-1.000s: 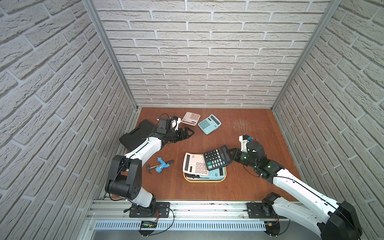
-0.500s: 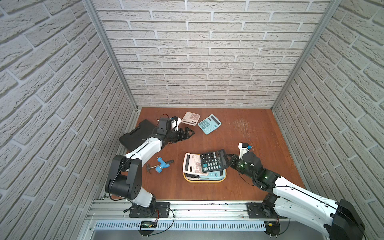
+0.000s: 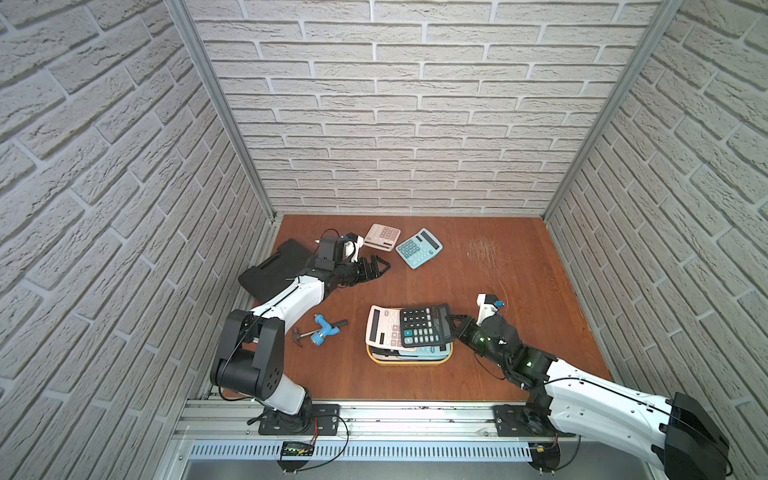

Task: Put the calculator in the storage box
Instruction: Place the calculator in the storage box.

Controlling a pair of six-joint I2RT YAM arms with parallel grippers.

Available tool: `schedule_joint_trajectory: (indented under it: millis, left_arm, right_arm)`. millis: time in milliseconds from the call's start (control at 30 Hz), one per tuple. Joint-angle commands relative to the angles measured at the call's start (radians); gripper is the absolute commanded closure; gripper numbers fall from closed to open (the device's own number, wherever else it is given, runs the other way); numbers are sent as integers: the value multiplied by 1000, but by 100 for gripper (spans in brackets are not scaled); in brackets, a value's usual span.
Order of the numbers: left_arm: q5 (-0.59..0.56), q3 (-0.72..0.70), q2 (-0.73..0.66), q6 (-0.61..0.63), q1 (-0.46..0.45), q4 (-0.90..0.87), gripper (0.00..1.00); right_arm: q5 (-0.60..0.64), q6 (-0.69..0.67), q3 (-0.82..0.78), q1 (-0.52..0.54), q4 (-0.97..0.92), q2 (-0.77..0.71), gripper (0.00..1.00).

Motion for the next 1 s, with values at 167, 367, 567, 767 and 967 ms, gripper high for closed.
schedule_joint_trajectory:
  millis: [167, 367, 567, 767, 967]
  left_arm:
    - [-7, -16, -8, 0, -5, 36, 2]
    - [-6, -15, -9, 1, -5, 35, 2]
    - [-8, -13, -4, 5, -5, 34, 2]
    - [-80, 43, 23, 32, -5, -29, 2]
    - [-143, 144, 113, -10, -2, -65, 2]
  right_arm:
    - [41, 45, -26, 32, 95, 14, 82]
    - [54, 48, -36, 34, 36, -21, 71]
    - [76, 38, -36, 34, -59, -80, 66]
    - [120, -18, 0, 33, -199, -128, 54]
    - [183, -113, 52, 34, -303, -153, 21]
